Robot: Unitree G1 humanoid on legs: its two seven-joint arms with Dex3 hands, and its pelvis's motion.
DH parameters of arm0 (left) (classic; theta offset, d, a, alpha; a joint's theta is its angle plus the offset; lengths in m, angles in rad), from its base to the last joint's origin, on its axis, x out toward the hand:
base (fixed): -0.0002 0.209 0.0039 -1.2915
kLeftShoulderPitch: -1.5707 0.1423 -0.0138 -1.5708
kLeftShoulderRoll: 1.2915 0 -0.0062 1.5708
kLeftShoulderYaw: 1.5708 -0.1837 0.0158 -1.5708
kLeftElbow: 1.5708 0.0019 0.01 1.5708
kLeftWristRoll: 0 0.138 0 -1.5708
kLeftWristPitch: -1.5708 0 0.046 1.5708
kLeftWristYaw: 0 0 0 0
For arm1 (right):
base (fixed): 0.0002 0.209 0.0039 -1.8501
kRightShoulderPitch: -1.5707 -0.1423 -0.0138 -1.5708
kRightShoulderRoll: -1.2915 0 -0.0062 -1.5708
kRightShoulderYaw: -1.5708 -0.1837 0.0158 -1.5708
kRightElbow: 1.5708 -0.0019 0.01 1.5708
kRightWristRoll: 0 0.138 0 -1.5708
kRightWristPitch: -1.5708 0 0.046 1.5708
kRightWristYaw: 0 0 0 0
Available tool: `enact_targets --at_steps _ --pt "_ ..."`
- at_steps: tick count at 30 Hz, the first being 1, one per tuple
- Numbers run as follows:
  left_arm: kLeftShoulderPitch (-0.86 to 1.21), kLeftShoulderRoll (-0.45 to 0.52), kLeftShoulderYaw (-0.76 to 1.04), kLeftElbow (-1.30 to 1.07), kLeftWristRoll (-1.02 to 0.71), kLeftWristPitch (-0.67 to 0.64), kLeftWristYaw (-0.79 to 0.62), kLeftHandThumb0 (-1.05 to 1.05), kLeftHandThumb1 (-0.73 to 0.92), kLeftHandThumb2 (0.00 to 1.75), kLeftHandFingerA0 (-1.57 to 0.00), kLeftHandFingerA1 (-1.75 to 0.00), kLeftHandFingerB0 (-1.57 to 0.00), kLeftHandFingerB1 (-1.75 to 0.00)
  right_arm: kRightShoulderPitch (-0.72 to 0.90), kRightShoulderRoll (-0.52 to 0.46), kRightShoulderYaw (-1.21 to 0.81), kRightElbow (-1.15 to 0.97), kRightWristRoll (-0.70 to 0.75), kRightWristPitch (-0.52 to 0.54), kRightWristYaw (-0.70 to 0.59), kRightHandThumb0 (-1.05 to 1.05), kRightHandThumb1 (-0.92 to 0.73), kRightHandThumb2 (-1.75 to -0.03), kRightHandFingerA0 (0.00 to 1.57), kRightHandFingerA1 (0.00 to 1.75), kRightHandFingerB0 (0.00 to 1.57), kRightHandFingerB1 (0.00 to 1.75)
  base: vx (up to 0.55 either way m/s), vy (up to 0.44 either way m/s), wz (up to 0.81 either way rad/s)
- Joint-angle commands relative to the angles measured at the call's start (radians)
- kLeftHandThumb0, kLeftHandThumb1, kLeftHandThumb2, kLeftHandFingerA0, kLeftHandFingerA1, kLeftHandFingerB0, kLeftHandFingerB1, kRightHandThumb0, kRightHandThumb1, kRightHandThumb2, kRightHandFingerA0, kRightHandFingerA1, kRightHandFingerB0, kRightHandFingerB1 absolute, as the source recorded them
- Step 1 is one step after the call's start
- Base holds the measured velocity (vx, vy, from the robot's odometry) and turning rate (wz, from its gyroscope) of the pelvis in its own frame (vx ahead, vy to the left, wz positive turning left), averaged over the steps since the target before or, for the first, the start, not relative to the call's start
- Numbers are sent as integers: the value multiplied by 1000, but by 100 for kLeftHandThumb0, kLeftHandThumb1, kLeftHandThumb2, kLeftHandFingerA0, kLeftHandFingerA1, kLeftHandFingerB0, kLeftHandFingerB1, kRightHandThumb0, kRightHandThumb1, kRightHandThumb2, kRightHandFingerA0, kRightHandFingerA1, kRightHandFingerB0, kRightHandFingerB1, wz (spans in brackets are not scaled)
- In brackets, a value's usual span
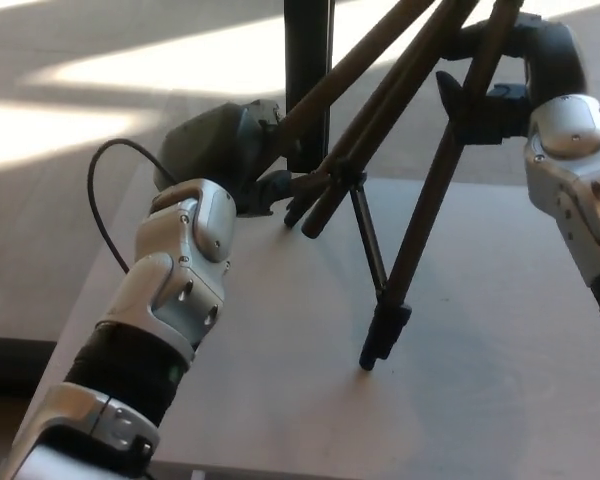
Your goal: Use both hands of the robot to pick up the tripod lying in the middle of the desk and make it stand upright on the desk
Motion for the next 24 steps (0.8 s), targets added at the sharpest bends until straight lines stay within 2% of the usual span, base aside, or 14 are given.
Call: enact_targets --at_steps 1,5,6,7,8,9,10,11,15,16,18,19,20,24 --pt "74 -41 28 -35 -69 50 24 -19 67 80 -76 -98 -73 -79 -138 -13 95 -3 -153 -47 145 -49 -31 -112 111 159 93 119 0 0 0" --pt "118 -40 16 -51 -63 43 44 -19 67 76 -81 -108 -69 -71 -141 4 118 -23 -180 -52 151 -44 -41 -118 123 137 94 111 0 0 0" --pt "130 -40 13 -57 -63 40 51 -17 67 78 -79 -152 -71 -118 -134 11 119 -36 -181 -51 156 -41 -41 -118 124 137 96 113 0 0 0" --pt "136 -39 11 -61 -65 39 54 -17 67 78 -79 -152 -71 -118 -131 15 117 -40 -184 -50 160 -41 -41 -118 124 137 96 113 0 0 0" --pt "142 -38 7 -69 -65 43 55 -21 65 76 -76 -127 -65 -87 -127 18 118 -49 -191 -45 161 -35 -36 -123 96 174 91 117 0 0 0" --pt "157 -35 5 -87 -68 60 48 -19 67 77 -67 -102 -61 -72 -114 25 126 -69 -204 -38 163 -39 -44 -114 122 134 91 104 0 0 0" --pt "160 -34 4 -92 -70 66 46 -19 67 77 -67 -102 -61 -72 -111 27 125 -74 -209 -38 165 -39 -44 -114 122 134 91 104 0 0 0" --pt "164 -34 4 -96 -72 70 47 -19 67 77 -73 -101 -62 -68 -109 30 124 -79 -216 -28 167 -36 -42 -111 95 174 83 109 0 0 0" --pt "187 -20 0 -95 -80 42 67 -20 65 79 -74 -143 -69 -86 -57 29 126 -115 -256 -44 172 -40 -45 -102 93 169 86 106 0 0 0" --pt "192 -15 1 -100 -87 43 59 -19 69 80 -82 -145 -75 -91 -45 30 123 -118 -264 -41 172 -39 -45 -109 118 131 89 99 0 0 0" --pt "200 -6 -4 -114 -84 74 41 -22 73 71 -79 -127 -66 -71 -27 31 118 -120 -270 -35 180 -37 -47 -112 118 131 88 97 0 0 0" --pt "203 -2 -4 -121 -92 83 31 -22 74 71 -79 -110 -61 -65 -18 29 119 -127 -282 -30 185 -33 -47 -105 87 160 80 90 0 0 0" --pt "208 6 -8 -128 -92 81 26 -21 72 69 -81 -129 -63 -64 -9 31 113 -132 -290 -17 183 -35 -50 -100 88 157 75 83 0 0 0" --pt "227 17 -6 -144 -109 67 36 -21 69 69 -83 -139 -59 -65 40 32 82 -152 -288 -23 191 -33 -40 -116 92 175 79 133 0 0 0"
